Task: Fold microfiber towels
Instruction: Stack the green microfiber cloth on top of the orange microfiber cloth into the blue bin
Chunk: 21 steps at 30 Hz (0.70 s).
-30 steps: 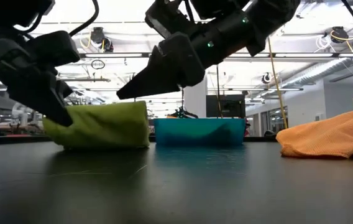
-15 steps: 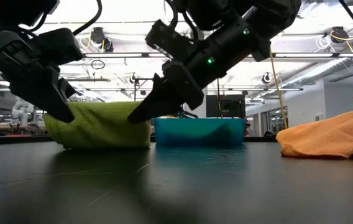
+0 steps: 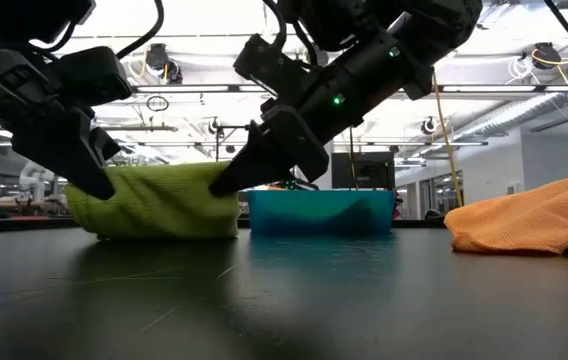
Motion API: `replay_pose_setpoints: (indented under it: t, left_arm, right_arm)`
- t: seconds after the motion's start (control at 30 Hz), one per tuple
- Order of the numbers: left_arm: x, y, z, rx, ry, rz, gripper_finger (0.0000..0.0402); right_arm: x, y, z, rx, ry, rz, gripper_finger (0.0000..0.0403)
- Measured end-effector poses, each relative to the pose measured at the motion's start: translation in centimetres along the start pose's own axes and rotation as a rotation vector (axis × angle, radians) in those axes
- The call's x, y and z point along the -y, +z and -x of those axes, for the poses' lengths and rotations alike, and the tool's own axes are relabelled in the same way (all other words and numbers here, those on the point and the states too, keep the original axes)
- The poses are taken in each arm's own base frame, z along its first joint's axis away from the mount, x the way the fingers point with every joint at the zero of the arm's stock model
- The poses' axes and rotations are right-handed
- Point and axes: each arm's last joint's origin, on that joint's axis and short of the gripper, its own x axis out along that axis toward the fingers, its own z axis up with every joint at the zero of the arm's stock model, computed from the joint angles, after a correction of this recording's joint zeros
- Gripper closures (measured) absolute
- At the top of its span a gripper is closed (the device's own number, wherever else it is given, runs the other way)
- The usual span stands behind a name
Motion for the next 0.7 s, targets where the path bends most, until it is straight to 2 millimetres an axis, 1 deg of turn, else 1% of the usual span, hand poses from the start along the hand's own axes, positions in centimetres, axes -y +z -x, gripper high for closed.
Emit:
replay_pose_setpoints:
  t: [0.07, 0.1, 0.17, 0.27, 0.4, 0.57, 0.7]
  left_arm:
    - [0.1, 0.1, 0.1, 0.004, -0.019, -0.002, 0.0385]
    - [0.1, 0.2, 0.3, 0.010, -0.030, -0.006, 0.0388]
    - [0.2, 0.6, 0.7, 0.032, -0.047, -0.012, 0.0395]
    - [0.4, 1.6, 2.0, 0.040, -0.048, -0.035, 0.0392]
    - [1.1, 4.0, 4.1, 0.061, -0.013, -0.107, 0.0387]
    - [1.7, 7.8, 6.7, 0.112, 0.075, -0.250, 0.0395]
    - [0.9, 10.6, 8.1, 0.163, 0.164, -0.331, 0.0391]
  right_arm:
    - [0.0, 0.1, 0.1, 0.004, 0.000, 0.002, 0.0389]
    - [0.1, 0.2, 0.2, 0.007, 0.000, 0.003, 0.0395]
    - [0.2, 0.8, 0.7, 0.029, -0.002, 0.000, 0.0393]
    - [0.6, 2.2, 2.1, 0.077, -0.007, -0.009, 0.0391]
    - [1.4, 4.1, 4.5, 0.121, -0.011, -0.017, 0.0399]
    - [2.8, 6.3, 8.5, 0.158, -0.029, -0.022, 0.0398]
    - [4.2, 7.3, 11.5, 0.144, -0.160, 0.004, 0.0400]
